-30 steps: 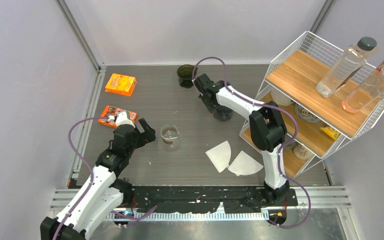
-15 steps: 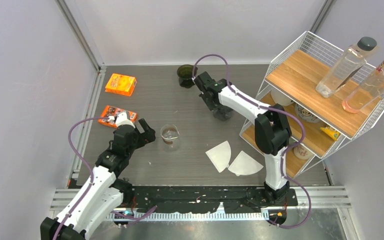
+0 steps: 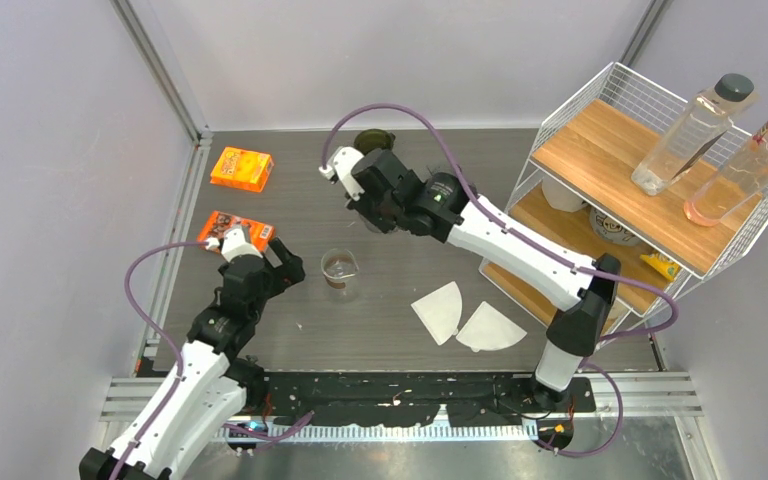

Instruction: Place the coffee filter in the dripper

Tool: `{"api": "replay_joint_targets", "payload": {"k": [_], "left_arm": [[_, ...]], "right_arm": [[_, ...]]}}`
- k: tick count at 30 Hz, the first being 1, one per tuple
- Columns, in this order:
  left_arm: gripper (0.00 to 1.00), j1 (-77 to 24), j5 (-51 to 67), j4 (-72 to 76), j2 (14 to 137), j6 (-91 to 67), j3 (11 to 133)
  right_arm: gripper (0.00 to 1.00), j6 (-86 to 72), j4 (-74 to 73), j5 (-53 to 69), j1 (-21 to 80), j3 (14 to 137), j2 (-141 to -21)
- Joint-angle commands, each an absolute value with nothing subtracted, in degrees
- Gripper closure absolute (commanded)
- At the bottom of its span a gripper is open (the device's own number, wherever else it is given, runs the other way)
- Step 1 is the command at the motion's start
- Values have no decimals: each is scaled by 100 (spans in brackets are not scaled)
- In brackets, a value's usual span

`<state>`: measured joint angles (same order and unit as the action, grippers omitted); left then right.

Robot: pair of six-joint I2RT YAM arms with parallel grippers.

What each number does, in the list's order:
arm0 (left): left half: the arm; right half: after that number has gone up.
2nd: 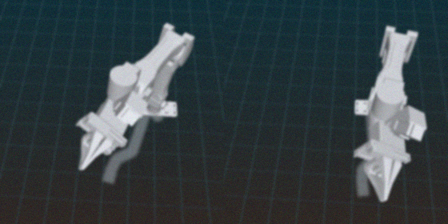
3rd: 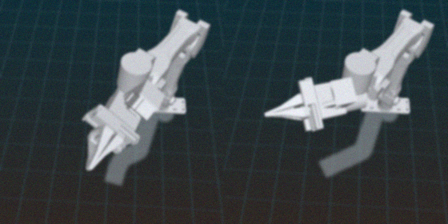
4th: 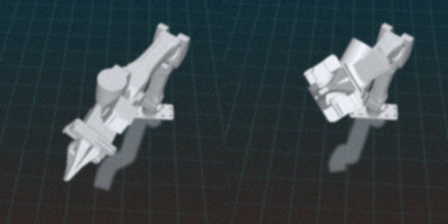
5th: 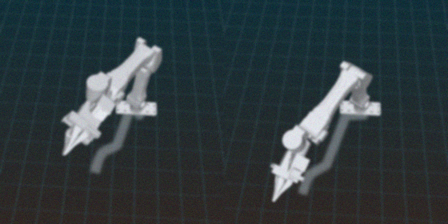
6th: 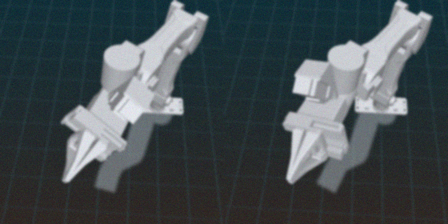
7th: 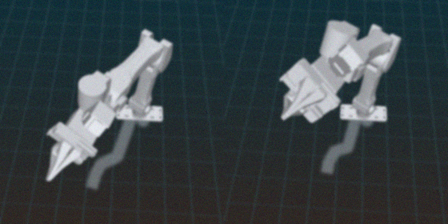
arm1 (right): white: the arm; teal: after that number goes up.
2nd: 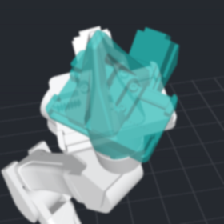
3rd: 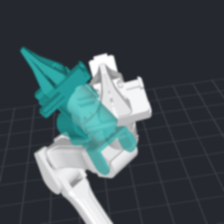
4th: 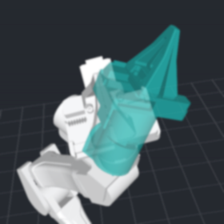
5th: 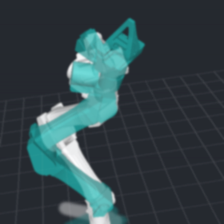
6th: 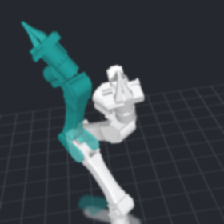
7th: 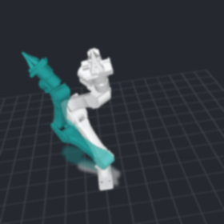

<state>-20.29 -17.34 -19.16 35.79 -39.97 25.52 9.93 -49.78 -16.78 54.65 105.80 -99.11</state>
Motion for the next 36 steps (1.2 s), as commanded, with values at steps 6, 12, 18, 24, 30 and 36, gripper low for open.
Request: {"api": "replay_joint_targets", "payload": {"k": [6, 12, 18, 24, 30, 36], "left_arm": [[1, -2048, -2991, -2367, 3163, -4508, 2483], [1, -2048, -3161, -2487, 2894, -4710, 2391], [1, -2048, -3036, -2556, 2746, -4666, 2437], [1, -2048, -2930, -2461, 2557, -4638, 2349], [1, -2048, -2949, -2398, 2482, -4666, 2278], [1, -2048, -2953, -2416, 2619, -4675, 2317]], "right_arm": [[95, 2017, -5220, -1043, 6587, 11078, -9675], [95, 2505, -5137, -1089, 6957, 11178, -9818], [95, 2796, -5109, -1407, 7064, 11343, -10151], [95, 2884, -5016, -1620, 7066, 11507, -10470], [94, 2815, -5039, -1576, 7064, 11559, -10697], [94, 2756, -5102, -1552, 7075, 11632, -10898]]}}
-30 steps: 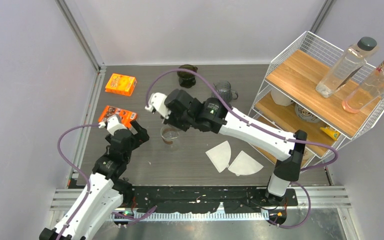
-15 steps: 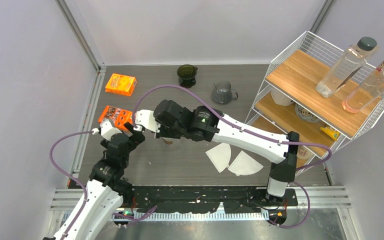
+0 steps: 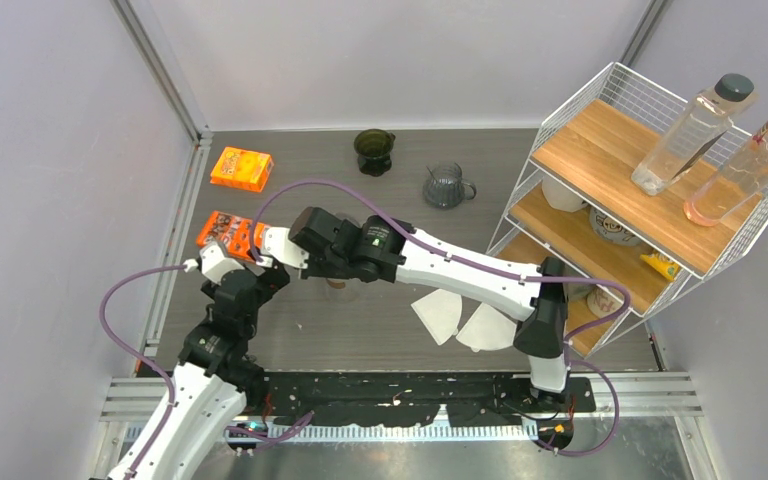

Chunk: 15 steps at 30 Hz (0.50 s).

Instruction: Place the coffee filter in the dripper

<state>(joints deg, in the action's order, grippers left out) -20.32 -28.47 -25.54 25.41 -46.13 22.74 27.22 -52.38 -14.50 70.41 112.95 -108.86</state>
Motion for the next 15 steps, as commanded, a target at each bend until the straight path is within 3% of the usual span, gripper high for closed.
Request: {"api": "replay_joint_targets", "payload": {"k": [1, 15], "left_arm": [[1, -2048, -2953, -2426, 2639, -4682, 2320], [1, -2048, -3031, -2505, 2723, -4755, 2350]], "right_arm": [[94, 2758, -5110, -1546, 7075, 11631, -10916], [91, 2710, -5174, -1643, 7092, 11619, -11133]]}}
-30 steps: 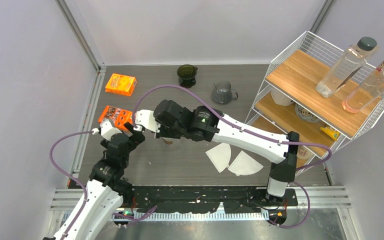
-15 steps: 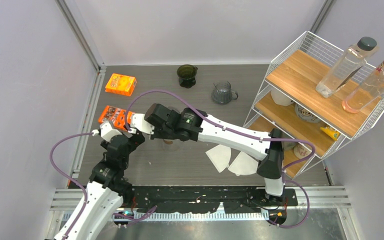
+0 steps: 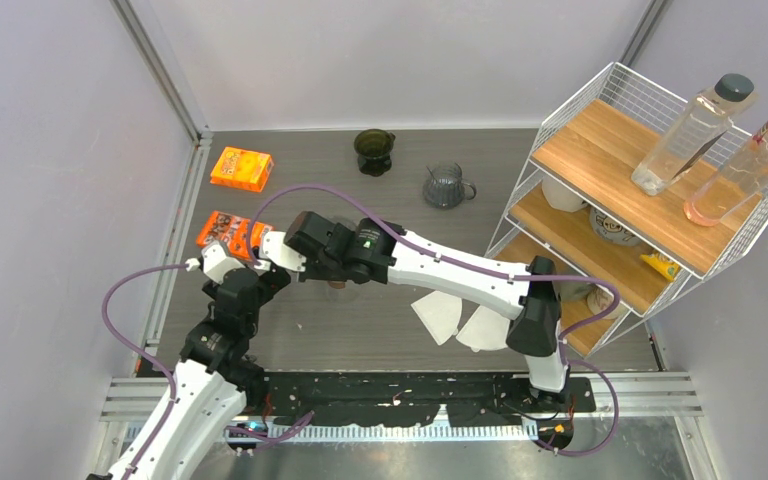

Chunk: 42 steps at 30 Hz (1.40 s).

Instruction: Place the coffee filter in the dripper

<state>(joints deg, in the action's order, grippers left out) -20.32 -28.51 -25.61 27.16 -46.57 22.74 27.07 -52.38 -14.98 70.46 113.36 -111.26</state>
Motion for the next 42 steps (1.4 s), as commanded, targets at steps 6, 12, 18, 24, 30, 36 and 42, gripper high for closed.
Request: {"api": "replay_joint_targets", "payload": {"k": [6, 12, 18, 24, 30, 36, 42], "left_arm": [[1, -2051, -3031, -2515, 2712, -4755, 2347], [1, -2048, -3033, -2514, 2698, -4755, 2345], [1, -2048, -3015, -2513, 2696, -4762, 2347], [1, -2048, -3006, -2522, 2697, -4781, 2348], [1, -2048, -3030, -2553, 2678, -4816, 2354], [1, -2049, -3050, -2593, 2654, -4830, 2368], [1, -2048, -3084, -2650, 2547, -4860, 2364]], "right_arm": [[89, 2696, -5178, -1822, 7101, 11635, -11245], [84, 2639, -5190, -1836, 7114, 11622, -11238], [76, 2580, -5196, -1837, 7124, 11644, -11254], [61, 2496, -5175, -1770, 7137, 11672, -11191], [49, 2398, -5086, -1653, 7145, 11731, -11063], [31, 2179, -4893, -1721, 7146, 11753, -10783], [4, 1616, -4144, -1882, 7095, 11167, -10054]]}}
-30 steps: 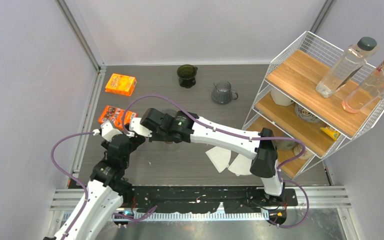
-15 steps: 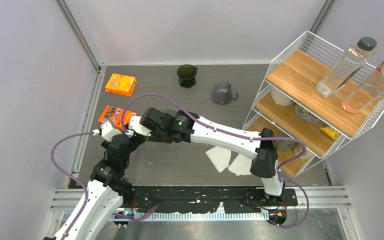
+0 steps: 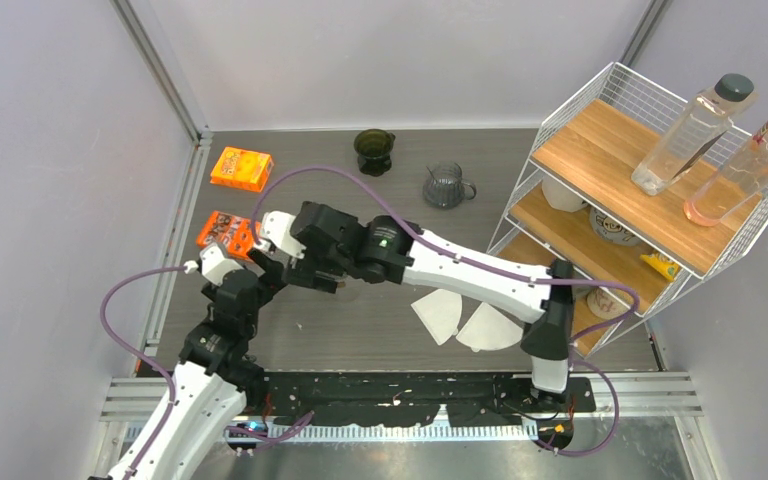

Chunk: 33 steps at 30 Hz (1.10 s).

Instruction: Place the coffee filter in the dripper

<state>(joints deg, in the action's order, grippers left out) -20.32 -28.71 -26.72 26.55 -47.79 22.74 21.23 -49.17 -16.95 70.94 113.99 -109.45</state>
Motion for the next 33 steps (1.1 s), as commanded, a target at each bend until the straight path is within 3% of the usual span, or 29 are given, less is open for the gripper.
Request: {"api": "replay_joint_targets", "payload": {"k": [1, 12, 17, 24, 33], "left_arm": [[1, -2048, -3085, -2654, 2521, -4860, 2357], [1, -2048, -3076, -2629, 2412, -4860, 2329], [1, -2048, -3087, -2602, 2474, -4878, 2321], [1, -2048, -3031, -2575, 2614, -4870, 2336], [1, -2048, -2988, -2668, 2557, -4852, 2394]], "right_arm": [[4, 1498, -4036, -1982, 7072, 11077, -9975], [5, -1759, -3434, -1704, 5146, 8605, -8217], [5, -2470, -3432, -2280, 5027, 7252, -7794], [4, -3335, -3833, -2923, 5032, 6333, -7959], [4, -4596, -4451, -3062, 5038, 6157, -8902]]}}
